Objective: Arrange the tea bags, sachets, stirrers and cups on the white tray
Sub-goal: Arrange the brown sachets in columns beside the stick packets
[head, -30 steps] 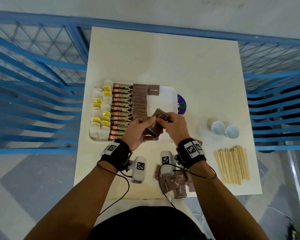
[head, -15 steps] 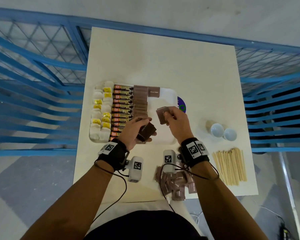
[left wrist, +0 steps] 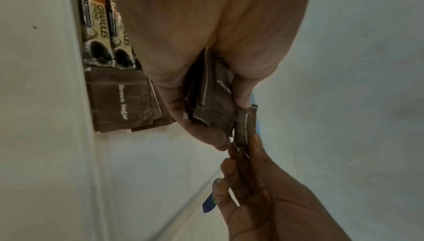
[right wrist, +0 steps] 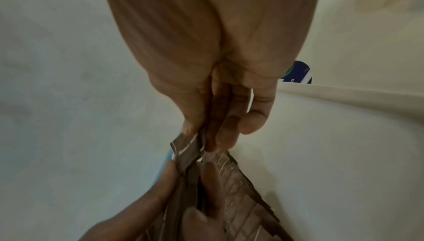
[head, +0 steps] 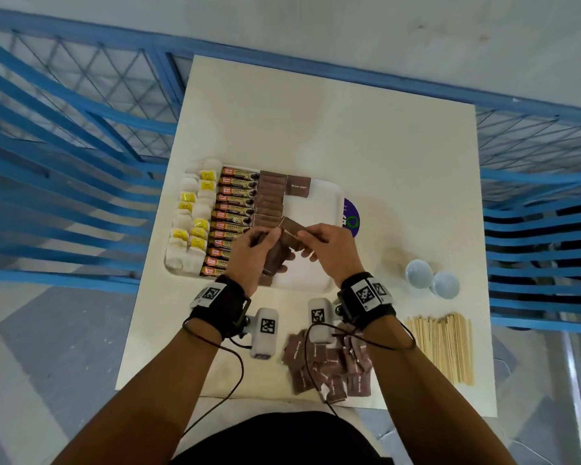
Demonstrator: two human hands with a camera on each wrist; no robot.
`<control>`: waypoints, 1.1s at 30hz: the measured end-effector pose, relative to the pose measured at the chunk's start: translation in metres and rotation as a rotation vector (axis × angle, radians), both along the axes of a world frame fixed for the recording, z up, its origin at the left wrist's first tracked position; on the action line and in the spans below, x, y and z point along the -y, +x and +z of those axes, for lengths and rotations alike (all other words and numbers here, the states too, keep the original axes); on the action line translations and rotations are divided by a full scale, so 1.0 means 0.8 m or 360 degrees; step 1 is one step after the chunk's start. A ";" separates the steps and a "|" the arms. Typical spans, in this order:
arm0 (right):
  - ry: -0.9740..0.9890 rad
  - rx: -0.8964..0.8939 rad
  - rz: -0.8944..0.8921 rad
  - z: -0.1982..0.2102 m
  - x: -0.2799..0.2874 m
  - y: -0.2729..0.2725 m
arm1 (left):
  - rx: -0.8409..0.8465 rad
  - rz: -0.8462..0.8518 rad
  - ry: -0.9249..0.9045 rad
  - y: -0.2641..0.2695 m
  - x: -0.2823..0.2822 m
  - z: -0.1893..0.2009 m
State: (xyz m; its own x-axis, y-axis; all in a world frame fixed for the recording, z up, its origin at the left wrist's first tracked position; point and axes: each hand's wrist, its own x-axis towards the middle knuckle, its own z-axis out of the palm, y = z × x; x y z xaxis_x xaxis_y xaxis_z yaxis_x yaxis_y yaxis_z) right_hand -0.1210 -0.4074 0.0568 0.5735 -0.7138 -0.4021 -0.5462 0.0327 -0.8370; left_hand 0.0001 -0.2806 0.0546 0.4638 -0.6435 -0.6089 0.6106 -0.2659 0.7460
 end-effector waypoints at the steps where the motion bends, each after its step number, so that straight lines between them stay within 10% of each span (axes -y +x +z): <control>1: 0.0033 0.0021 -0.0035 -0.003 0.005 0.000 | -0.0015 0.0015 0.0001 -0.002 0.003 0.000; 33: -0.0584 -0.0339 -0.0203 -0.089 0.096 0.104 | -0.0328 0.0029 0.0148 0.029 -0.013 -0.029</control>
State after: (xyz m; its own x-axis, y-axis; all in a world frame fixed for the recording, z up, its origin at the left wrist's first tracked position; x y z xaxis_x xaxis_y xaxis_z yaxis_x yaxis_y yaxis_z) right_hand -0.0380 -0.4841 -0.0144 0.4033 -0.8910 -0.2085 -0.7186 -0.1674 -0.6750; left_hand 0.0232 -0.2704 0.0318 0.3346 -0.5730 -0.7481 0.7528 -0.3150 0.5780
